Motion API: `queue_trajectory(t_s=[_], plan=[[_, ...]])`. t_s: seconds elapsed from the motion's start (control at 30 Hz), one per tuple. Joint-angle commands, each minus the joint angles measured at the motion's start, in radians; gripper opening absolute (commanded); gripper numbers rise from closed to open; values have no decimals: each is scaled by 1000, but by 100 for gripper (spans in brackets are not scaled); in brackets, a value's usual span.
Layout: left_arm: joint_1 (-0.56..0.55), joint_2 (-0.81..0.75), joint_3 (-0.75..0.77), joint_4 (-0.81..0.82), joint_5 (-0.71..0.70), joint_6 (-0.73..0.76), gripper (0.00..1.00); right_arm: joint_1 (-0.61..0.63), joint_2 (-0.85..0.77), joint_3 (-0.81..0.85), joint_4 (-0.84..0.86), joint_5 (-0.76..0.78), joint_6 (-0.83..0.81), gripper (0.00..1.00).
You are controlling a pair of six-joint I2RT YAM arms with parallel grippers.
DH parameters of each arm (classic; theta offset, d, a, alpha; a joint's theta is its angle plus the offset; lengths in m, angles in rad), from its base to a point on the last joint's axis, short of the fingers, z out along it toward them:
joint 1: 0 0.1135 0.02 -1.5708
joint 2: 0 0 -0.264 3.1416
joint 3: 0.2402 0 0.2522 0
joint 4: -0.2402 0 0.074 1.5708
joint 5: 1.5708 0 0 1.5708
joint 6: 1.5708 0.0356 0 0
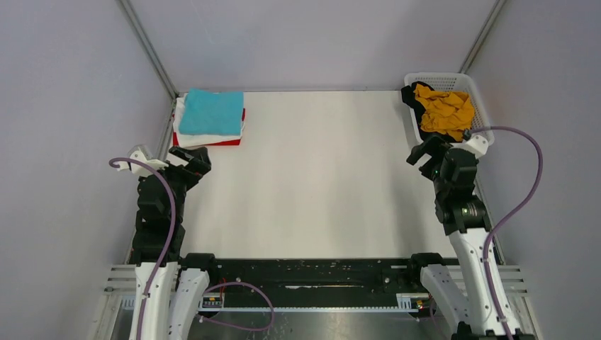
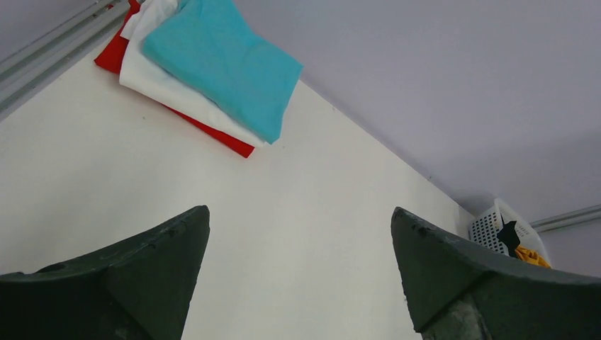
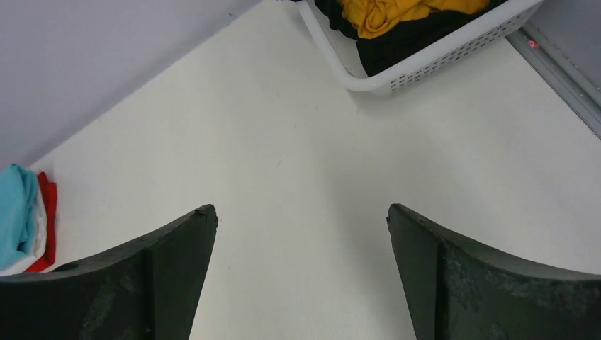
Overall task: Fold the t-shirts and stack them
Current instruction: Grab crumpled tshirt from bin with the right arm
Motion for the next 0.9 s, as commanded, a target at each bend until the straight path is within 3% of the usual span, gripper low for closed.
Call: queue_trajectory(t_s=[0.0,0.2,0.53,0.87], plan=[[4,5,5,-1,27,-15,99,0,140,132,-20,48,-46,99],[4,24,-18,17,11,-60,99,-29,531,415,-9,219,-190,98],[4,45,-90,145,-6,-48,99,-266,1153,946,-42,74,-99,98],[4,111,-120,216,-43,-69,99,-311,1653,1455,-106,72,-31,99]])
